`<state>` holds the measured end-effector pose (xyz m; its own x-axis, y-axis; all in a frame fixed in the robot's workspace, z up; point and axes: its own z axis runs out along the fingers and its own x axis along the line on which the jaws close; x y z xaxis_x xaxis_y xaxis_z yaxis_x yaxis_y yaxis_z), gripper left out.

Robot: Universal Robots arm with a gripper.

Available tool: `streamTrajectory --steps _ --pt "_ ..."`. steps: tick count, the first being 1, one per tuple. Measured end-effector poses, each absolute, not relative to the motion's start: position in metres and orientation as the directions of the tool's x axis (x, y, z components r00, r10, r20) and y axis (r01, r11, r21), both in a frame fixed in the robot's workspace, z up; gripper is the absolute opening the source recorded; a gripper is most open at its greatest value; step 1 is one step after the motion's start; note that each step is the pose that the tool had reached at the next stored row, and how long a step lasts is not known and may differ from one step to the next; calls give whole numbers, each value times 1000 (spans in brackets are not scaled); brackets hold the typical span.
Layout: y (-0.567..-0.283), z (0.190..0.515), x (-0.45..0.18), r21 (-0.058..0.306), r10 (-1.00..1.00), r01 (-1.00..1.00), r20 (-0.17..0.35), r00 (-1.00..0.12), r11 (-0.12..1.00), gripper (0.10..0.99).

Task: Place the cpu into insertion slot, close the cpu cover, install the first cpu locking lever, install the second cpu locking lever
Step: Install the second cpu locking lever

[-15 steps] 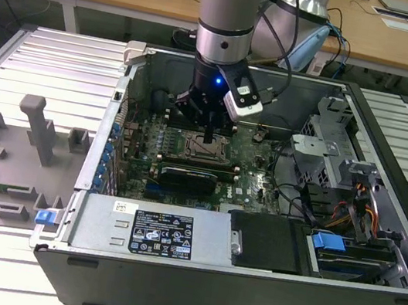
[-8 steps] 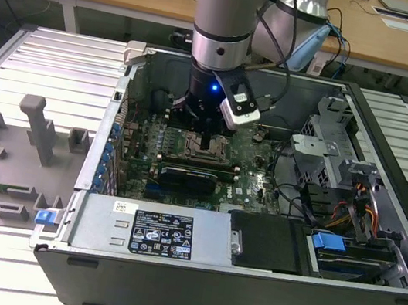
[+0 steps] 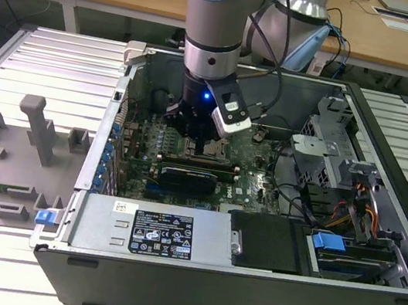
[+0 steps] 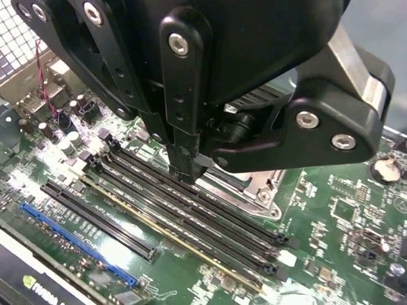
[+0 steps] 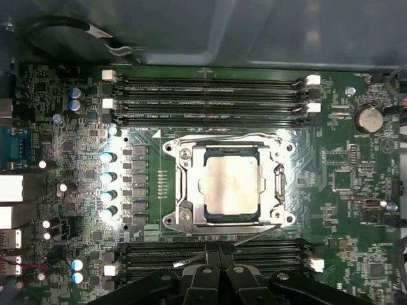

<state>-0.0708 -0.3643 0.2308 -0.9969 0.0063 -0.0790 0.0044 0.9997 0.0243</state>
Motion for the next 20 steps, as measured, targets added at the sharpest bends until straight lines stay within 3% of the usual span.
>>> streamTrajectory --steps 14,20 --pt "-388 222 -83 156 15 2 -85 -996 988 106" --pt "-388 213 -86 162 14 0 -84 -996 987 106"
